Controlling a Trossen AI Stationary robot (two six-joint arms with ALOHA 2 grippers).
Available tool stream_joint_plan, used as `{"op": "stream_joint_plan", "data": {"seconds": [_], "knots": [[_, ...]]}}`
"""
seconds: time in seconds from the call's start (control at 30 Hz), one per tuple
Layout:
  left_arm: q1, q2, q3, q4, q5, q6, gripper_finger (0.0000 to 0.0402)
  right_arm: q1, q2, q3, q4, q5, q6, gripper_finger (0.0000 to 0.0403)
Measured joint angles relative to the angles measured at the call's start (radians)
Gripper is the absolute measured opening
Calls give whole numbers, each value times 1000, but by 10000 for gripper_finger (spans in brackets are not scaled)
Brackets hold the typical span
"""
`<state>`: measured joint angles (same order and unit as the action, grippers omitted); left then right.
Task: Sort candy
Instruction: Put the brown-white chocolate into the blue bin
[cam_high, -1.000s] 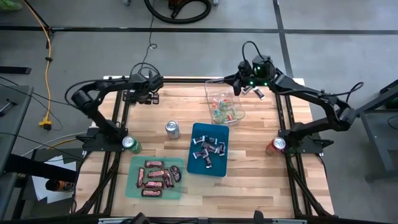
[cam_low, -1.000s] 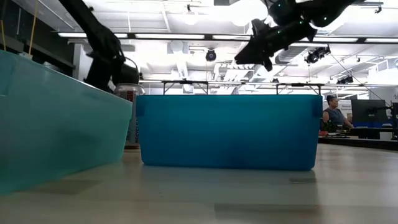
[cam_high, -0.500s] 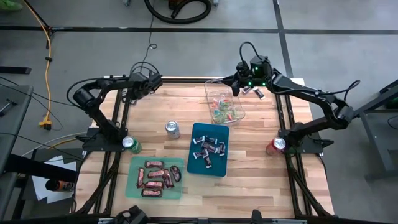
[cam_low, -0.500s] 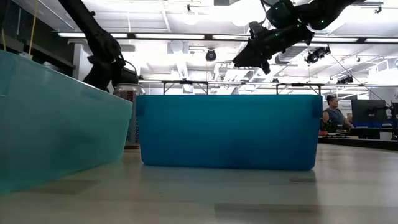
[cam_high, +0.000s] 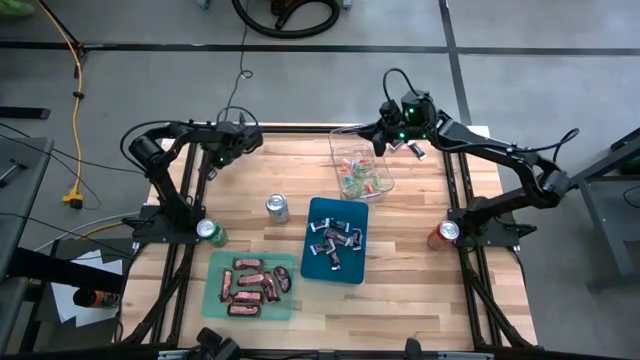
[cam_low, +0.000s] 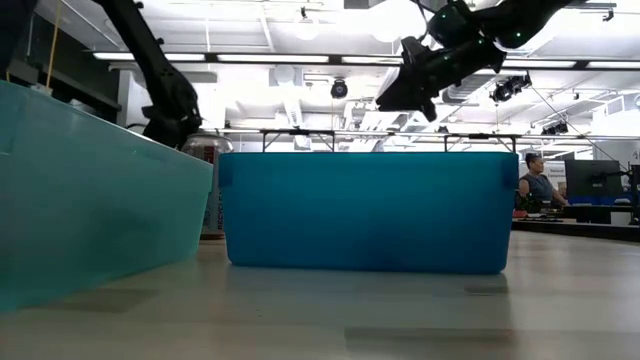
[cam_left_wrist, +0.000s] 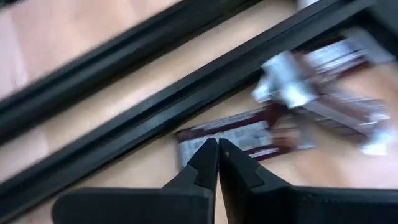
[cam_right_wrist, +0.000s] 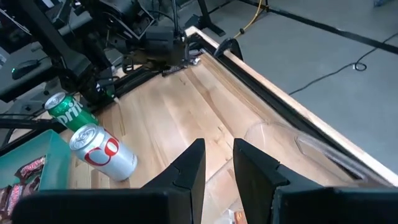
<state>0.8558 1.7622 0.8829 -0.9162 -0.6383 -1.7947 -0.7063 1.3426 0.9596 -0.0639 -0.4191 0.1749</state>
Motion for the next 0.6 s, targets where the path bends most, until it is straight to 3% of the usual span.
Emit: {"op": "stream_joint_plan", "data": {"seconds": [0.1, 0.27, 0.6], "knots": [[-2, 17, -42, 44, 28, -60, 0, 0, 0, 0, -18, -3, 5, 75], [-43, 15, -61, 75, 19, -21, 0, 0, 0, 0, -25, -31, 5, 75], [-244, -50, -64, 113, 164, 279, 0, 0, 0, 0, -22, -32, -53, 75]]}}
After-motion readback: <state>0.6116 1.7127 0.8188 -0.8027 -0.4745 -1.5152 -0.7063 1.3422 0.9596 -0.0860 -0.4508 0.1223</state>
